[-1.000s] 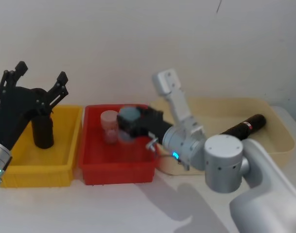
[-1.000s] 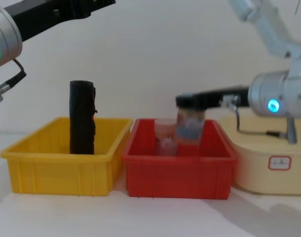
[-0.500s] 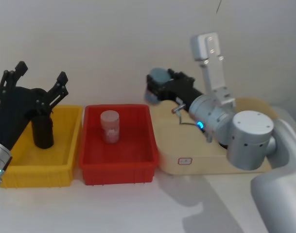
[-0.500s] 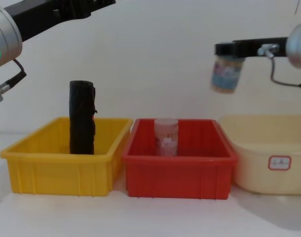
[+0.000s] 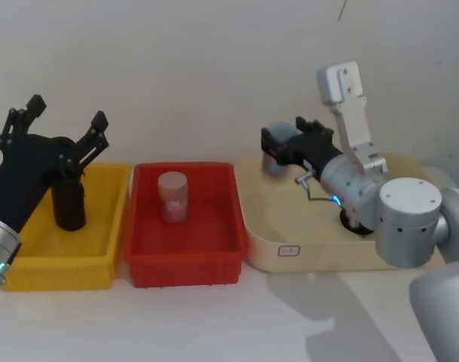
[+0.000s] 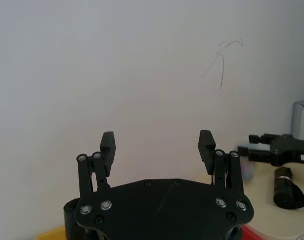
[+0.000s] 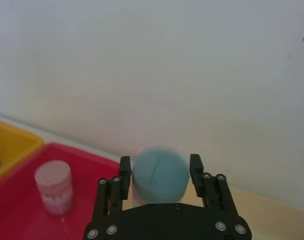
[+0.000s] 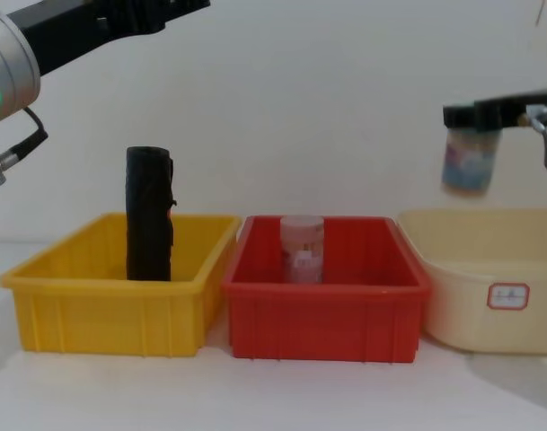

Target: Pick up the garbage bag with the one hand and transfer it to the other hand.

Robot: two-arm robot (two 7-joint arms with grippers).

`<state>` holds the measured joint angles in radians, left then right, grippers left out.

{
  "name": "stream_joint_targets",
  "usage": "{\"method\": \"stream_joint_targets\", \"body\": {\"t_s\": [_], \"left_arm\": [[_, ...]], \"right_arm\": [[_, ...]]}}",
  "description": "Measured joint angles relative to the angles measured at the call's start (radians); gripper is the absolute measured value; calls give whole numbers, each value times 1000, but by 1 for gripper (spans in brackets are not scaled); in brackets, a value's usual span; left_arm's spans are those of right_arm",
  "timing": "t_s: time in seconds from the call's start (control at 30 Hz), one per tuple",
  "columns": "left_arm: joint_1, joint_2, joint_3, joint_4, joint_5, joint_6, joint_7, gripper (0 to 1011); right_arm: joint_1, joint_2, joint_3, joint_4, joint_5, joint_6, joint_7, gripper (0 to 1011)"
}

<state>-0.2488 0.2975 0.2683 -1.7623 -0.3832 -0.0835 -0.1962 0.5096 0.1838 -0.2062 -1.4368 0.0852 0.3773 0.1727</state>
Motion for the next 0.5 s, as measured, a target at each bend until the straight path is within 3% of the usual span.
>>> {"method": "stream_joint_targets", "body": {"t_s": [0.33,0.5], "left_arm": [[0,0,0,0,0,0,0,1000],[0,0,0,0,0,0,0,1000]], "right_arm": [[-19,19,-8,14,-30,9,-4,980],[-36,21,0,1,-33,10,-4,1001]]}}
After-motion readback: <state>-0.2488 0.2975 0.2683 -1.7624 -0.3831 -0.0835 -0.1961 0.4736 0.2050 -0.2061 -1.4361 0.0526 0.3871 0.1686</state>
